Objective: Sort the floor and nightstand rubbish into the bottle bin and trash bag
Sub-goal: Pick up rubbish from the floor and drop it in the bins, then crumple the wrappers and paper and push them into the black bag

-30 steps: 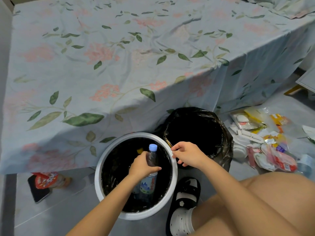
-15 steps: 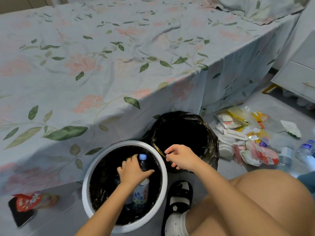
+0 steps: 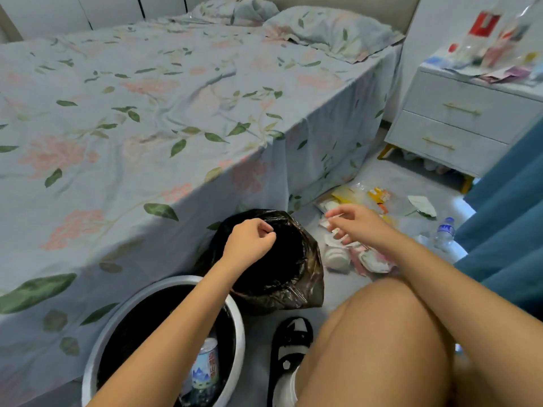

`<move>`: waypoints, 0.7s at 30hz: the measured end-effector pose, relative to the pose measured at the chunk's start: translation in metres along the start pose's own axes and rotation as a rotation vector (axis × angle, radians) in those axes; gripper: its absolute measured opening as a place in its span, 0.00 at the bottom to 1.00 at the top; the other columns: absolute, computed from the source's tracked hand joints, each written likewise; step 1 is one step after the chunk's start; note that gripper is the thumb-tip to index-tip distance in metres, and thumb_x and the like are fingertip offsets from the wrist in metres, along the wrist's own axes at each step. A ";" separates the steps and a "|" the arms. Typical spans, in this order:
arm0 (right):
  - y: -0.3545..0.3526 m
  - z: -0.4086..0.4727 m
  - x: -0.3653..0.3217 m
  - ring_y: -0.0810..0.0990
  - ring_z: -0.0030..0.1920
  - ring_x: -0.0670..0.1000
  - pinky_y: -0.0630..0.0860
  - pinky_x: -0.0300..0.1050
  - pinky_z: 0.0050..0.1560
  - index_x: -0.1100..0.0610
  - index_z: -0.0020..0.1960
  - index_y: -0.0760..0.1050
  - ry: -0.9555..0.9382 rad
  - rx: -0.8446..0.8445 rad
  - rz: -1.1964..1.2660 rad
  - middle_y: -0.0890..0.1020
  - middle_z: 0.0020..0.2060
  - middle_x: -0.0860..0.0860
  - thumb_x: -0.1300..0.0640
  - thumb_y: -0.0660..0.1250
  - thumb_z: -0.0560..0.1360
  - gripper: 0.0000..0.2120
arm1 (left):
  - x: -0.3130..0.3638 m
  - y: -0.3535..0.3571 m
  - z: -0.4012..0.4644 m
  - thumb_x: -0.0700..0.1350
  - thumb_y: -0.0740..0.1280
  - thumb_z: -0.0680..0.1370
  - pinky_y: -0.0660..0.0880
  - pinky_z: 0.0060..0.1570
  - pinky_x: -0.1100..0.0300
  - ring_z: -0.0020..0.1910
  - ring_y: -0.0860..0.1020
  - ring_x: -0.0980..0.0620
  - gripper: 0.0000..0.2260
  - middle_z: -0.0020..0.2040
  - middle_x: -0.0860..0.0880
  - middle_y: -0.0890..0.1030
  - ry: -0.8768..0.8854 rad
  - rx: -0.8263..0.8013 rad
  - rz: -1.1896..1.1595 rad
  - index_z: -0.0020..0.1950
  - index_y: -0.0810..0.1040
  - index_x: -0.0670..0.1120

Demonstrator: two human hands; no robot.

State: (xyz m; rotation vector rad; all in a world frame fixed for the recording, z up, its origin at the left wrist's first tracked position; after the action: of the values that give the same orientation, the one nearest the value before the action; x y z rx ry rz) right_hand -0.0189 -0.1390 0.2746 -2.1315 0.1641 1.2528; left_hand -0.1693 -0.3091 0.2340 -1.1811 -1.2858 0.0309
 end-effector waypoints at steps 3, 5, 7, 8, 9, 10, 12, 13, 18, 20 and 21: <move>-0.056 0.017 0.000 0.78 0.36 0.49 0.75 0.41 0.36 0.55 0.53 0.77 -0.027 0.068 -0.060 0.82 0.43 0.53 0.59 0.63 0.78 0.06 | 0.044 0.038 0.020 0.47 0.67 0.73 0.76 0.51 0.60 0.47 0.80 0.55 0.06 0.44 0.54 0.82 0.046 -0.100 -0.033 0.48 0.82 0.51; -0.085 0.031 0.019 0.78 0.37 0.49 0.75 0.43 0.38 0.54 0.52 0.76 0.012 0.091 -0.089 0.82 0.43 0.52 0.59 0.63 0.77 0.06 | 0.061 0.074 0.035 0.46 0.68 0.74 0.77 0.52 0.59 0.45 0.82 0.54 0.05 0.45 0.52 0.83 0.018 -0.192 -0.120 0.48 0.81 0.50; -0.106 0.046 0.049 0.78 0.36 0.49 0.75 0.44 0.38 0.54 0.53 0.76 0.068 0.091 -0.126 0.82 0.45 0.54 0.60 0.64 0.76 0.07 | 0.071 0.111 0.050 0.46 0.68 0.74 0.77 0.47 0.60 0.41 0.81 0.54 0.05 0.42 0.51 0.82 -0.040 -0.276 -0.195 0.49 0.79 0.48; -0.115 0.054 0.067 0.77 0.36 0.49 0.75 0.44 0.38 0.55 0.53 0.77 0.099 0.087 -0.159 0.82 0.44 0.55 0.60 0.65 0.75 0.08 | 0.074 0.129 0.060 0.46 0.69 0.74 0.77 0.46 0.60 0.41 0.81 0.54 0.06 0.42 0.51 0.81 -0.052 -0.300 -0.193 0.50 0.78 0.48; -0.123 0.063 0.085 0.77 0.36 0.49 0.75 0.43 0.37 0.55 0.55 0.77 0.134 0.077 -0.199 0.81 0.43 0.55 0.60 0.65 0.75 0.09 | 0.076 0.147 0.070 0.46 0.70 0.73 0.76 0.47 0.60 0.44 0.80 0.53 0.09 0.44 0.51 0.80 -0.053 -0.316 -0.167 0.52 0.78 0.47; -0.129 0.072 0.101 0.76 0.36 0.49 0.75 0.43 0.37 0.56 0.56 0.77 0.169 0.053 -0.244 0.81 0.42 0.54 0.59 0.66 0.75 0.10 | 0.077 0.164 0.082 0.46 0.71 0.73 0.75 0.48 0.60 0.47 0.79 0.52 0.12 0.46 0.51 0.79 -0.054 -0.326 -0.125 0.55 0.78 0.47; -0.142 0.094 0.126 0.76 0.37 0.50 0.74 0.42 0.35 0.56 0.59 0.76 0.220 -0.036 -0.360 0.79 0.41 0.53 0.58 0.66 0.75 0.13 | 0.074 0.195 0.106 0.46 0.72 0.72 0.73 0.50 0.62 0.50 0.77 0.52 0.17 0.50 0.50 0.77 -0.073 -0.333 -0.034 0.59 0.76 0.45; -0.149 0.105 0.136 0.76 0.38 0.51 0.74 0.42 0.36 0.56 0.60 0.76 0.237 -0.078 -0.421 0.79 0.42 0.53 0.58 0.66 0.75 0.14 | 0.071 0.211 0.118 0.46 0.72 0.71 0.72 0.50 0.61 0.52 0.77 0.52 0.19 0.52 0.50 0.77 -0.090 -0.340 0.008 0.61 0.76 0.45; -0.175 0.157 0.176 0.74 0.45 0.50 0.68 0.38 0.45 0.56 0.62 0.75 0.190 -0.073 -0.580 0.76 0.46 0.51 0.59 0.66 0.75 0.16 | 0.050 0.284 0.172 0.48 0.76 0.67 0.74 0.59 0.56 0.61 0.73 0.46 0.29 0.61 0.45 0.74 -0.116 -0.388 0.239 0.66 0.72 0.46; -0.171 0.174 0.206 0.73 0.46 0.49 0.66 0.37 0.45 0.56 0.62 0.76 0.191 -0.076 -0.575 0.75 0.45 0.50 0.59 0.66 0.74 0.16 | 0.042 0.311 0.188 0.50 0.77 0.65 0.71 0.63 0.56 0.65 0.70 0.47 0.36 0.66 0.46 0.70 -0.105 -0.414 0.294 0.70 0.68 0.48; -0.166 0.180 0.224 0.73 0.45 0.49 0.67 0.38 0.43 0.55 0.62 0.76 0.203 -0.091 -0.576 0.75 0.43 0.50 0.59 0.66 0.74 0.16 | 0.037 0.323 0.195 0.50 0.78 0.65 0.70 0.63 0.55 0.67 0.69 0.47 0.38 0.68 0.47 0.69 -0.098 -0.425 0.305 0.71 0.67 0.50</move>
State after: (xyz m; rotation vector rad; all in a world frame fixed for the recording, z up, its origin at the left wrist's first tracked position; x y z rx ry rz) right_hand 0.0369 0.1439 0.1101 -2.1597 -0.4030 0.7189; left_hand -0.1170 -0.0107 0.0066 -1.7540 -1.2191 0.0404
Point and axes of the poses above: each hand's wrist, its own z-axis towards the middle knuckle, its own y-axis out of the palm, x = y × z, the point moved 7 cm from there along z, towards the middle knuckle
